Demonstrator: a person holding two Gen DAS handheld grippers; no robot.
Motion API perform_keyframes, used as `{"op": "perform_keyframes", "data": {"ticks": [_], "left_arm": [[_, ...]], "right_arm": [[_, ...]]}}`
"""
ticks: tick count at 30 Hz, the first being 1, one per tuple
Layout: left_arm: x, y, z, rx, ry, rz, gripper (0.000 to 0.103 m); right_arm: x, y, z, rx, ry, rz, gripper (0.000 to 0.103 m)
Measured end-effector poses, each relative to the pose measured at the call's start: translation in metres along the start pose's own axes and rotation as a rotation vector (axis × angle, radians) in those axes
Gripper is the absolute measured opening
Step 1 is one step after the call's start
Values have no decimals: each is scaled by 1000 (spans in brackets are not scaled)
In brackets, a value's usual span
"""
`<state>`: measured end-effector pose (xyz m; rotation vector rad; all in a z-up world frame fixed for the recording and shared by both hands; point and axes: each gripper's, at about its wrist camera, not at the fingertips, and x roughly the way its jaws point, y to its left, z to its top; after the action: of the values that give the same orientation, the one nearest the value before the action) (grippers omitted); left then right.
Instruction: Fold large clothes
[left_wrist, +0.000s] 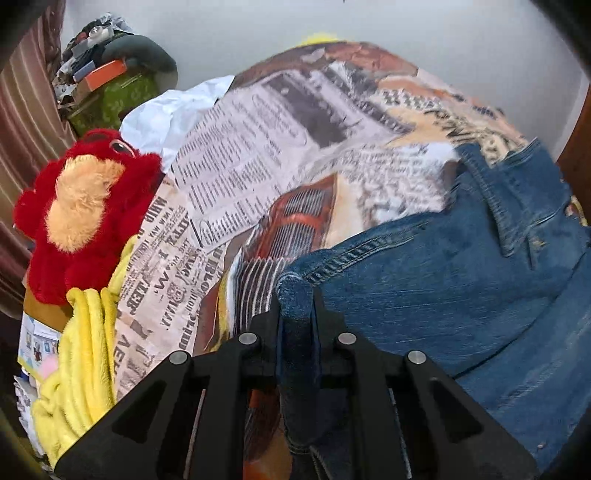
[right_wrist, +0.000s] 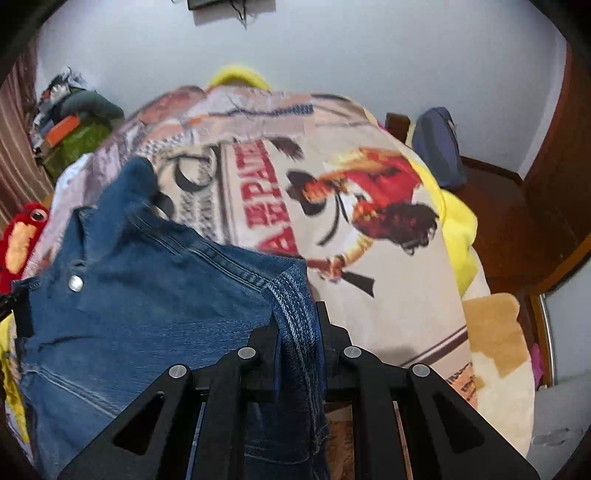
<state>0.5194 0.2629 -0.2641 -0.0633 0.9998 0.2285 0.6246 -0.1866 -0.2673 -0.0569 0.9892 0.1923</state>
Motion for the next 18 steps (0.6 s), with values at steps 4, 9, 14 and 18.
{"op": "perform_keyframes", "data": {"ticks": [4, 9, 14, 18], "left_arm": [[19, 3, -4, -30, 41, -4, 20], [26, 3, -9, -30, 48, 6, 28], [23, 7, -17, -52, 54, 7, 36], [11, 10, -24, -45, 57, 23, 43]], "right_arm": [[18, -2, -8, -8, 34, -11, 12], [26, -4, -12, -5, 61, -19, 16], [25, 5, -15, -122, 39, -201, 65], [14, 0, -21, -135, 37, -193, 66]]}}
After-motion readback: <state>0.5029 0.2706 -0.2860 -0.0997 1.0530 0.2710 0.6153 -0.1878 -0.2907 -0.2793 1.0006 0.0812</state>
